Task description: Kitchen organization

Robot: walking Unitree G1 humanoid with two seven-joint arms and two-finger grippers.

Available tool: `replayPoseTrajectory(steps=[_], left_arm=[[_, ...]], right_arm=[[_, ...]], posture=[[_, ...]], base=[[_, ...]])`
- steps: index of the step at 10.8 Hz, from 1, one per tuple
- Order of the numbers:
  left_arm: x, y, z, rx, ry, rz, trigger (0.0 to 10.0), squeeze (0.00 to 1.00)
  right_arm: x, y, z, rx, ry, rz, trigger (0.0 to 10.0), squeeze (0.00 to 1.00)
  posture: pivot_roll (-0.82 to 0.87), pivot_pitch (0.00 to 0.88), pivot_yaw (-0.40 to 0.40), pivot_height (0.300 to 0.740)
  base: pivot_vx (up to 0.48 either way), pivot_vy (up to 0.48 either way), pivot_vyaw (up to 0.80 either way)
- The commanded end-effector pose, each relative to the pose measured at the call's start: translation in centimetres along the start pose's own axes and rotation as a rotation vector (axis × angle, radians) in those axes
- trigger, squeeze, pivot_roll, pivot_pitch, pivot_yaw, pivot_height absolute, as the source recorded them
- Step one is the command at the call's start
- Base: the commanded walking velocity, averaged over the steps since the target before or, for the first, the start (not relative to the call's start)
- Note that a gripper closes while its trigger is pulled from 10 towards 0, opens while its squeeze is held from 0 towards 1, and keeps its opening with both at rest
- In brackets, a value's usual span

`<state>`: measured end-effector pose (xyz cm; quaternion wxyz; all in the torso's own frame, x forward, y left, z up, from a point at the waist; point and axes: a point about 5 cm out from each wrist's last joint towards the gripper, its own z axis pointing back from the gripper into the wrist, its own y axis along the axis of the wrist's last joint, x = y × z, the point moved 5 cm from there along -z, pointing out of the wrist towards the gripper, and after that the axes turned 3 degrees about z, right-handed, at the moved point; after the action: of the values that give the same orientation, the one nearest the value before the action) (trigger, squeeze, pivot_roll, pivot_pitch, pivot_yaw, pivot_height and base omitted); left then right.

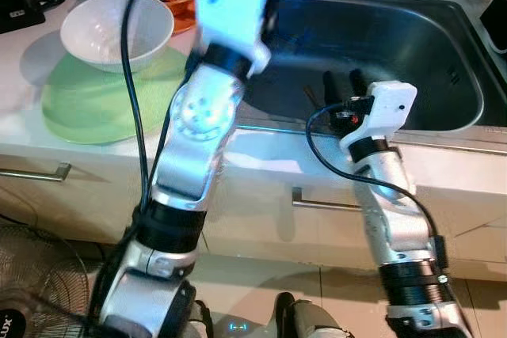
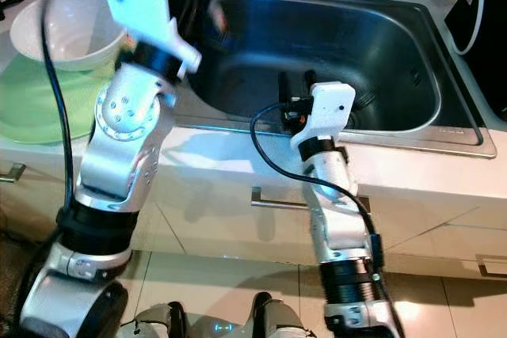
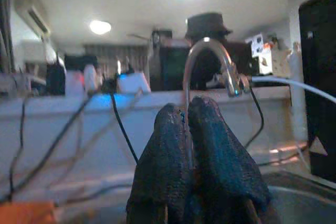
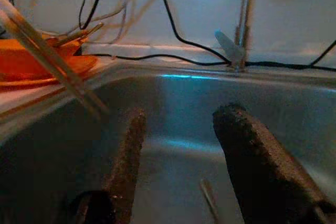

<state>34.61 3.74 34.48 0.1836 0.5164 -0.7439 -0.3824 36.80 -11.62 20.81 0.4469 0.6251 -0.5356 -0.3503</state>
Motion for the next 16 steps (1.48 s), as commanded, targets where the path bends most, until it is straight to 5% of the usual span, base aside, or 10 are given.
replayPoseTrajectory(steps=[1,8,15,16], left_arm=[[0.1,-0.3,0.1,-0.015,-0.007,0.046,10.0,0.00],[0.2,-0.6,0.3,-0.028,-0.038,0.207,10.0,0.00],[2.5,-0.9,0.9,-0.063,-0.164,0.348,10.0,0.00],[2.8,-0.9,1.0,-0.074,-0.180,0.349,10.0,0.00]], right_arm=[[-0.4,0.3,-0.2,0.016,0.025,0.020,10.0,1.00],[-4.4,1.4,-0.4,0.037,0.268,0.044,10.0,1.00],[-5.1,1.3,-0.5,0.038,0.280,0.035,10.0,1.00],[-5.1,1.3,-0.5,0.040,0.267,0.041,10.0,0.00]], posture=[[0.06,0.189,-0.037,0.740],[0.05,0.174,-0.041,0.740],[0.05,0.149,-0.037,0.740],[0.05,0.148,-0.035,0.740]], base=[[0.000,0.000,0.00],[0.000,0.000,0.00],[0.000,0.000,0.00],[0.000,0.000,0.00]])
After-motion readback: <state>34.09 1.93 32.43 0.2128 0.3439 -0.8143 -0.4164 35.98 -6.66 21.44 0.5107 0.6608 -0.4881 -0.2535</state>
